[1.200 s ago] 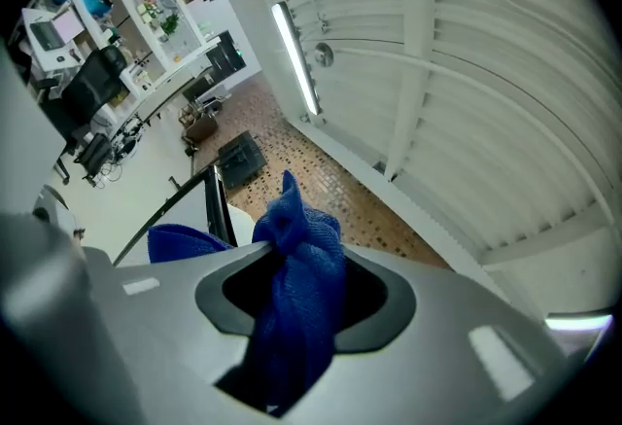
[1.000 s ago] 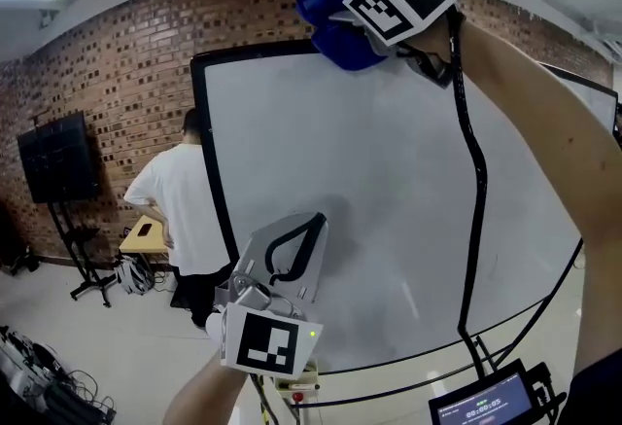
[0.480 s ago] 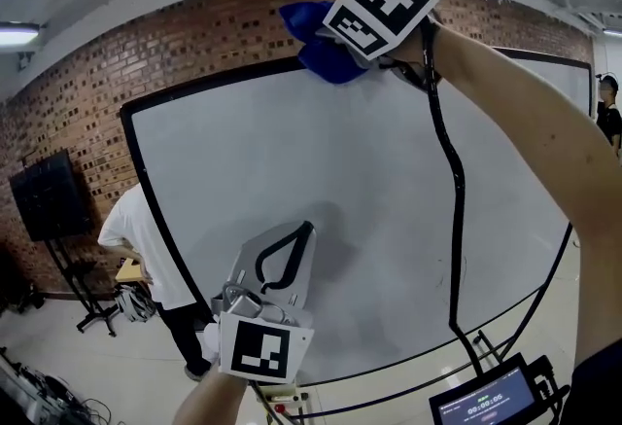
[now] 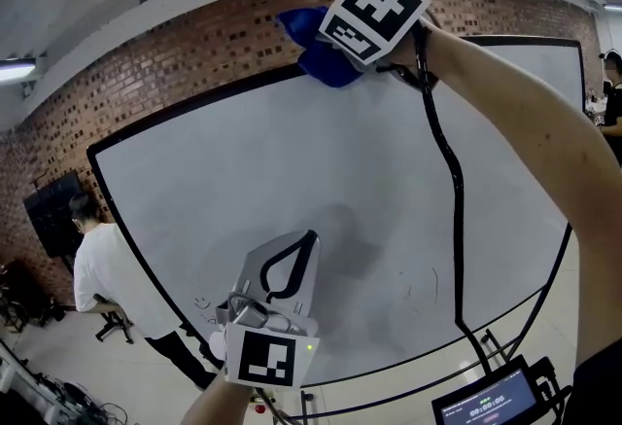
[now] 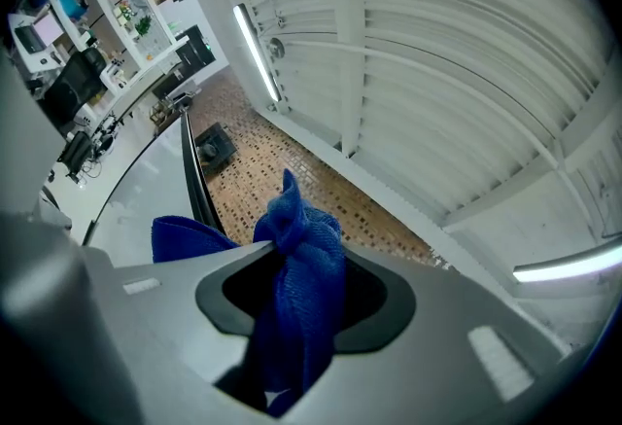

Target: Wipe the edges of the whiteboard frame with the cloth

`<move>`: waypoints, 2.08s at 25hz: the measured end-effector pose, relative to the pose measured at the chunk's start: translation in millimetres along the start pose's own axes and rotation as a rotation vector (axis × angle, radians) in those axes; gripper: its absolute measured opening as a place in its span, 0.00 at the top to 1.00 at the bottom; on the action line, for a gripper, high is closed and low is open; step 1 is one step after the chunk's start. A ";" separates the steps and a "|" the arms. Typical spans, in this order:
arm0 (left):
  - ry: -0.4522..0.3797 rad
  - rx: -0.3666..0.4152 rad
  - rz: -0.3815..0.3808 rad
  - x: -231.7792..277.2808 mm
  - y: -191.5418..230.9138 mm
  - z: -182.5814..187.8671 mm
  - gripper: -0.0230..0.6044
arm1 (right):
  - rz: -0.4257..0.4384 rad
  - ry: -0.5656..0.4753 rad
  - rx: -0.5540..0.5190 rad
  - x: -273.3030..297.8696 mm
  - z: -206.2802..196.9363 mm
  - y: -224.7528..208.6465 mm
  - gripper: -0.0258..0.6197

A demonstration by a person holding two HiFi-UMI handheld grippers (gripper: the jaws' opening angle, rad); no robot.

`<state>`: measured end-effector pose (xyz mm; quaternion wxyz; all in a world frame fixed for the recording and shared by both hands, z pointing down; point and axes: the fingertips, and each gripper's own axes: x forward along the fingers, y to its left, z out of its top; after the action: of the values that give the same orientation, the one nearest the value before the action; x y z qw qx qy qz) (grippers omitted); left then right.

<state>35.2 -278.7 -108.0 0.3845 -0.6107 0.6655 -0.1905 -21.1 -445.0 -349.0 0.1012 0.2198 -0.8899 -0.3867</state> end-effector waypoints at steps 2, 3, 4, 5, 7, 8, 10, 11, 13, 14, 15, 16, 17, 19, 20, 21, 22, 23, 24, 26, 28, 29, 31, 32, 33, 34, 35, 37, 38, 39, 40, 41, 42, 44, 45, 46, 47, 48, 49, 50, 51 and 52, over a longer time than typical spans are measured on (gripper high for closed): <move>0.008 0.004 -0.006 5.2 -11.3 6.3 0.96 | -0.008 -0.001 0.013 -9.4 -12.0 -10.7 0.73; 0.012 0.005 -0.007 9.2 -17.1 9.4 0.96 | -0.012 -0.002 0.018 -13.6 -18.8 -16.6 0.73; 0.016 0.005 -0.009 14.2 -23.2 12.6 0.96 | -0.016 -0.003 0.022 -17.6 -25.9 -23.1 0.73; 0.019 0.005 -0.010 20.1 -29.4 16.0 0.96 | -0.021 -0.003 0.025 -21.2 -33.0 -30.3 0.73; 0.023 0.004 -0.017 32.1 -42.2 22.2 0.96 | -0.032 0.000 0.028 -27.4 -46.1 -44.1 0.73; 0.024 0.004 -0.022 37.2 -48.5 24.4 0.96 | -0.037 0.002 0.028 -30.0 -51.6 -49.9 0.73; 0.024 0.007 -0.035 44.9 -61.2 27.7 0.96 | -0.046 0.006 0.028 -34.7 -60.9 -58.9 0.73; 0.023 0.009 -0.040 48.3 -67.7 29.6 0.96 | -0.049 0.008 0.029 -37.3 -65.6 -62.9 0.73; 0.017 0.008 -0.049 55.9 -79.4 34.1 0.96 | -0.053 0.014 0.032 -43.2 -76.0 -71.3 0.73; 0.010 0.004 -0.053 60.5 -83.8 36.5 0.96 | -0.055 0.020 0.034 -46.2 -81.2 -75.8 0.73; 0.002 -0.004 -0.057 65.6 -87.0 38.6 0.96 | -0.059 0.024 0.036 -48.8 -85.9 -80.0 0.73; -0.006 -0.013 -0.063 70.8 -89.1 40.1 0.96 | -0.063 0.028 0.039 -50.8 -89.7 -83.9 0.73; -0.014 -0.019 -0.070 75.9 -90.2 41.2 0.96 | -0.067 0.031 0.043 -52.2 -92.8 -87.4 0.73; -0.034 -0.021 -0.087 84.8 -90.5 43.8 0.96 | -0.077 0.040 0.051 -54.2 -97.8 -94.0 0.73; -0.048 -0.019 -0.096 88.6 -89.9 46.3 0.96 | -0.085 0.049 0.053 -55.7 -100.2 -97.7 0.73; -0.065 -0.018 -0.105 92.0 -89.4 49.8 0.96 | -0.095 0.061 0.055 -57.9 -102.9 -101.9 0.73; -0.085 -0.021 -0.113 95.0 -89.0 53.7 0.96 | -0.106 0.075 0.056 -60.5 -106.0 -106.3 0.73; -0.107 -0.028 -0.119 97.9 -88.7 57.6 0.96 | -0.117 0.088 0.059 -63.1 -109.5 -110.9 0.73; -0.128 -0.036 -0.125 101.3 -88.8 60.7 0.96 | -0.126 0.098 0.066 -65.4 -113.4 -115.6 0.73; -0.164 -0.052 -0.139 111.4 -93.6 64.7 0.96 | -0.140 0.118 0.077 -70.6 -124.5 -126.0 0.73; -0.199 -0.077 -0.151 127.0 -105.0 68.6 0.96 | -0.153 0.140 0.070 -78.4 -140.2 -139.2 0.73; -0.215 -0.091 -0.157 134.6 -110.4 70.3 0.96 | -0.162 0.151 0.064 -82.3 -147.0 -146.0 0.73; -0.244 -0.119 -0.176 141.5 -114.4 69.5 0.96 | -0.182 0.174 0.057 -87.2 -152.3 -153.9 0.73; -0.257 -0.132 -0.189 141.7 -114.6 67.9 0.96 | -0.192 0.184 0.057 -88.6 -152.4 -155.1 0.73; -0.269 -0.143 -0.199 142.5 -116.1 67.1 0.96 | -0.200 0.193 0.059 -90.1 -153.5 -156.8 0.73; -0.278 -0.153 -0.206 145.9 -120.0 68.4 0.96 | -0.205 0.199 0.062 -92.2 -157.2 -160.7 0.73; -0.284 -0.159 -0.210 151.8 -125.9 71.7 0.96 | -0.208 0.202 0.066 -95.1 -163.4 -167.1 0.73; -0.284 -0.158 -0.218 164.9 -137.8 80.3 0.96 | -0.215 0.201 0.077 -102.9 -178.0 -182.6 0.73; -0.281 -0.154 -0.227 169.5 -141.8 83.7 0.96 | -0.221 0.199 0.086 -106.8 -183.9 -189.2 0.73; -0.277 -0.148 -0.237 172.5 -144.2 86.3 0.96 | -0.228 0.198 0.093 -110.1 -188.0 -194.2 0.73; -0.275 -0.143 -0.247 174.5 -145.7 88.7 0.96 | -0.236 0.199 0.097 -112.9 -190.6 -198.3 0.73; -0.275 -0.137 -0.254 176.4 -147.0 91.4 0.96 | -0.242 0.201 0.097 -115.3 -192.4 -202.0 0.73; -0.277 -0.130 -0.256 178.8 -149.0 94.6 0.96 | -0.247 0.203 0.094 -117.6 -194.6 -206.0 0.73; -0.275 -0.111 -0.244 188.2 -157.4 102.9 0.96 | -0.247 0.197 0.086 -123.2 -204.2 -216.5 0.73; -0.267 -0.102 -0.231 195.8 -164.2 107.5 0.96 | -0.241 0.187 0.084 -126.2 -212.4 -223.3 0.73; -0.256 -0.096 -0.216 204.4 -172.0 112.1 0.96 | -0.231 0.176 0.082 -129.4 -221.8 -230.5 0.73; -0.245 -0.094 -0.203 212.6 -179.6 116.3 0.96 | -0.223 0.169 0.078 -132.4 -230.6 -237.2 0.73; -0.237 -0.096 -0.195 218.8 -185.8 119.8 0.96 | -0.216 0.168 0.074 -135.1 -237.6 -242.9 0.73; -0.231 -0.095 -0.192 222.7 -190.3 122.6 0.96 | -0.214 0.173 0.070 -137.4 -242.8 -247.5 0.73; -0.227 -0.090 -0.192 224.8 -193.3 125.4 0.96 | -0.213 0.178 0.069 -139.5 -247.1 -251.7 0.73; -0.223 -0.083 -0.192 226.3 -195.5 128.1 0.96 | -0.215 0.179 0.073 -141.5 -251.3 -256.1 0.73; -0.218 -0.074 -0.193 228.0 -197.6 130.6 0.96 | -0.217 0.176 0.080 -143.7 -255.8 -260.7 0.73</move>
<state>273.6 -505.0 -111.3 0.4116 -0.7027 0.5647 -0.1342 276.9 -699.7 -367.4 0.1276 0.3517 -0.8632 -0.3390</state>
